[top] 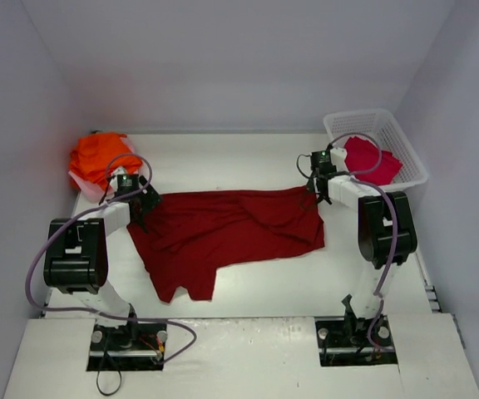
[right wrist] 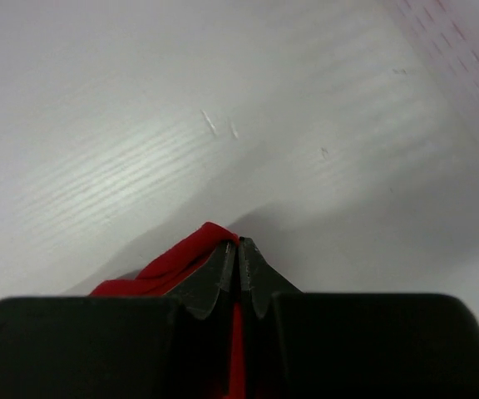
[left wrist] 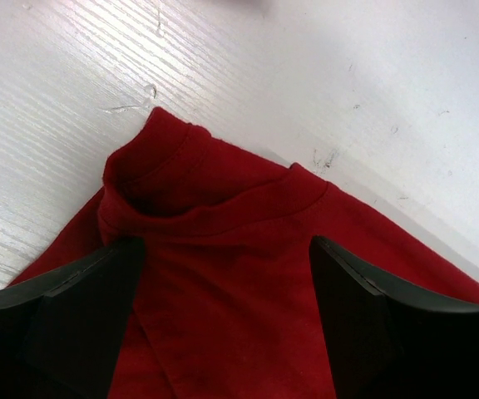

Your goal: Fold and stack the t-shirts

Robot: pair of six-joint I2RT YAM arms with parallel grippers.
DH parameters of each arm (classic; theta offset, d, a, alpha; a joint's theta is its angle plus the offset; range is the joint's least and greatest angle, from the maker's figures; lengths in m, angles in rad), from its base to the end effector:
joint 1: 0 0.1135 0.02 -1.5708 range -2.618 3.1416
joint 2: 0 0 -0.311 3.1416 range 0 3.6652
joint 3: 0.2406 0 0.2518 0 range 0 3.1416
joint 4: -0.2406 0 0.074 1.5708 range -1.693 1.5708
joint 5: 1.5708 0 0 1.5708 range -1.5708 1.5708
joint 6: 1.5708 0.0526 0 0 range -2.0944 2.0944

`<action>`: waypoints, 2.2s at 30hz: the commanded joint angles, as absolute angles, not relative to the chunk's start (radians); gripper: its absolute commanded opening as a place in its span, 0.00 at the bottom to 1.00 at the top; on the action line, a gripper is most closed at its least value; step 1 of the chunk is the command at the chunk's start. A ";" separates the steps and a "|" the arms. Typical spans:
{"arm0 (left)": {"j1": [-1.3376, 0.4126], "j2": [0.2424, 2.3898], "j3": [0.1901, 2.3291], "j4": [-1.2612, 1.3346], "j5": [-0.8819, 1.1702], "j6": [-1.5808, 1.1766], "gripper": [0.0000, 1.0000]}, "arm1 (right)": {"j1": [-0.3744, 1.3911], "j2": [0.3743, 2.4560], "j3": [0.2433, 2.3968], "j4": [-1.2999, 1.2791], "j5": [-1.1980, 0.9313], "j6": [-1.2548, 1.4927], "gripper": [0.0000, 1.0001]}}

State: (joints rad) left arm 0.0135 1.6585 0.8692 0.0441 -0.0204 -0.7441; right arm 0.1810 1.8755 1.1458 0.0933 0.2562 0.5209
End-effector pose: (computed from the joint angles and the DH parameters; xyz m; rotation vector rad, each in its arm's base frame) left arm 0.3551 0.0059 0.2061 -0.8755 2.1713 -0.3440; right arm 0.4313 0.0654 0.2177 0.5086 2.1256 0.1144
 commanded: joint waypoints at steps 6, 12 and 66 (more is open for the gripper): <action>0.032 1.651 0.836 -0.029 -0.035 -0.738 0.76 | 0.150 1.953 1.330 0.183 0.216 0.414 0.00; 0.032 1.652 0.848 -0.035 -0.038 -0.736 0.76 | 0.130 1.947 1.335 0.183 0.251 0.402 0.00; -0.123 1.499 1.003 -0.281 -0.041 -0.842 0.76 | 0.193 1.523 0.943 0.150 0.268 0.477 0.78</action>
State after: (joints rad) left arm -0.0906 1.5543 1.0031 -0.2649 -0.0254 -0.8036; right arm 0.1753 1.5723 0.9585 0.1341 0.2375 0.4484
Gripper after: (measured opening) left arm 0.761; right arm 0.781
